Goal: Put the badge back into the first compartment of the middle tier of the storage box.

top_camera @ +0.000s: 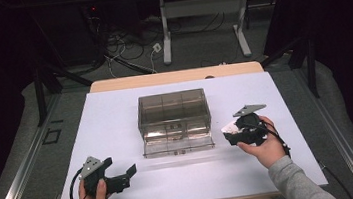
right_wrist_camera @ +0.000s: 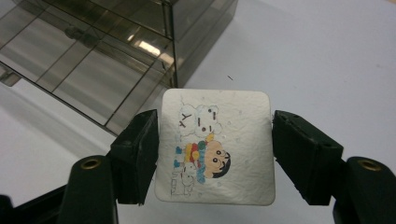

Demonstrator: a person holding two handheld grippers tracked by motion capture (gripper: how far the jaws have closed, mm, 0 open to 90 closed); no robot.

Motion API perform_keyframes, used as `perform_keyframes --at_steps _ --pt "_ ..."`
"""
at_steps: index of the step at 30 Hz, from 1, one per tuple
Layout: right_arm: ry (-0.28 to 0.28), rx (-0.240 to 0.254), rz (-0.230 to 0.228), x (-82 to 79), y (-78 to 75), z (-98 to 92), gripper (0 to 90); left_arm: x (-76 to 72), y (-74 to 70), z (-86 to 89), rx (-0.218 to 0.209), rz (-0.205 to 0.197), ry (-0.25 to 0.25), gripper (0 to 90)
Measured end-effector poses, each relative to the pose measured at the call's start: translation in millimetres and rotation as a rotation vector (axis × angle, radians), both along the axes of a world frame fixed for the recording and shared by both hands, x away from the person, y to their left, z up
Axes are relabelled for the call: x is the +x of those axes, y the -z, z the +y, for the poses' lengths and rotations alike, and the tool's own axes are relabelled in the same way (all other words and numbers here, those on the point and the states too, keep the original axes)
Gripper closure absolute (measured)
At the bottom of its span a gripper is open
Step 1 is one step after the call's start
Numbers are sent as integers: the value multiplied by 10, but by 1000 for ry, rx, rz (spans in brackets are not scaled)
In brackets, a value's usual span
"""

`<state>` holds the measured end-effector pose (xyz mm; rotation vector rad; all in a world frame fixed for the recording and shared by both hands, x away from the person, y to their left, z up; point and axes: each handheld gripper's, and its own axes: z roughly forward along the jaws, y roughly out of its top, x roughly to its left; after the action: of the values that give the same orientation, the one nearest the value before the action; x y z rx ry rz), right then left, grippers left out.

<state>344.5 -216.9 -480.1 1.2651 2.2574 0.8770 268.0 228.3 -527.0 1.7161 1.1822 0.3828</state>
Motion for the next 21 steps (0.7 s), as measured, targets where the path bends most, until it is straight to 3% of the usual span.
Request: perform_keyframes --at_steps 12,21 --pt "-139 -41 -57 26 -118 198 328 1 2 -4 0 0 1 12" --pt "-241 -61 -74 40 -250 374 328 3 1 3 8 -2 1 11"
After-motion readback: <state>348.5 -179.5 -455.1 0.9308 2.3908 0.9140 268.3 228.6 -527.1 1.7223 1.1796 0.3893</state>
